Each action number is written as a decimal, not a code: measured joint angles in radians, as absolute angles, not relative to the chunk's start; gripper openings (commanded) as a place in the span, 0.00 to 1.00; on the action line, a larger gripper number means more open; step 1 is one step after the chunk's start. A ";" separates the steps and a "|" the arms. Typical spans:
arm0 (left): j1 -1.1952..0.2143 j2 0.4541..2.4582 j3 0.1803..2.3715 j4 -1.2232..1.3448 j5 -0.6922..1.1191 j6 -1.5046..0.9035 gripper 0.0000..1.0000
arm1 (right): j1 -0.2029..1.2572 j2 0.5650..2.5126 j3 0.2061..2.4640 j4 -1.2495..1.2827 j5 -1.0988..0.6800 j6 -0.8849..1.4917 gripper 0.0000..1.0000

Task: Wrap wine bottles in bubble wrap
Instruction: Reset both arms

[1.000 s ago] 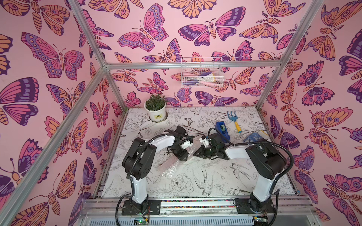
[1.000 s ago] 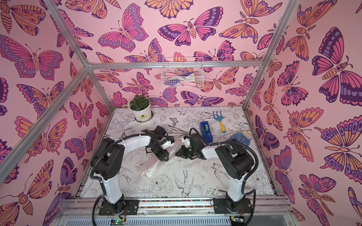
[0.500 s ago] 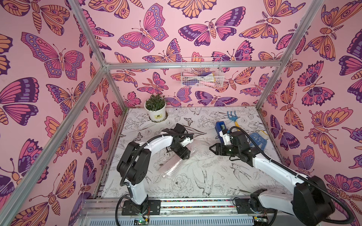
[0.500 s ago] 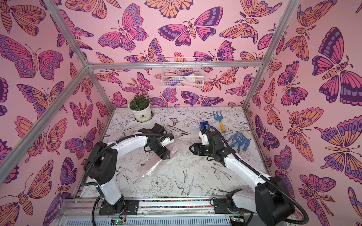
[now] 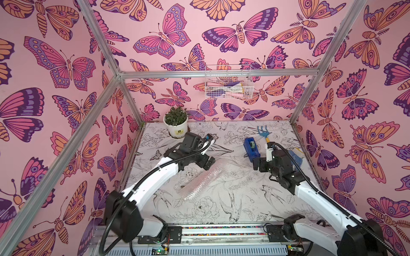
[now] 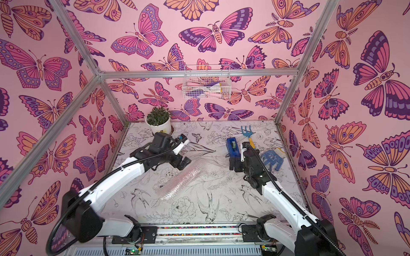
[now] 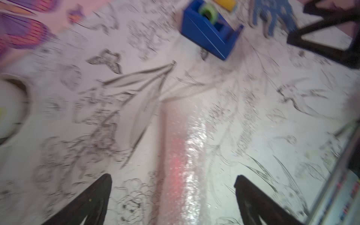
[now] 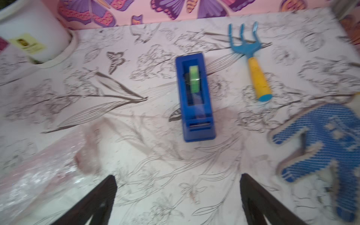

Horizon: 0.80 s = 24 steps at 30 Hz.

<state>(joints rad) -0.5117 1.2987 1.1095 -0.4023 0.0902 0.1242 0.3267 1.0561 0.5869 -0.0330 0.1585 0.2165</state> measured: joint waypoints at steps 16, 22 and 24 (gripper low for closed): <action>-0.210 1.204 0.345 0.447 -0.388 0.024 0.99 | 0.135 1.327 0.354 0.618 0.415 0.073 0.99; -0.130 1.332 0.299 0.662 -0.342 0.017 1.00 | 0.094 1.505 0.351 0.823 0.373 0.069 0.99; -0.090 1.351 0.301 0.699 -0.306 0.017 1.00 | 0.093 1.537 0.350 0.835 0.356 0.066 0.99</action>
<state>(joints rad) -0.0902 1.3510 0.3008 0.6991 -0.3058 0.0170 0.0929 1.5368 0.3500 0.8349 0.3557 0.0658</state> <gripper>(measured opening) 0.995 0.989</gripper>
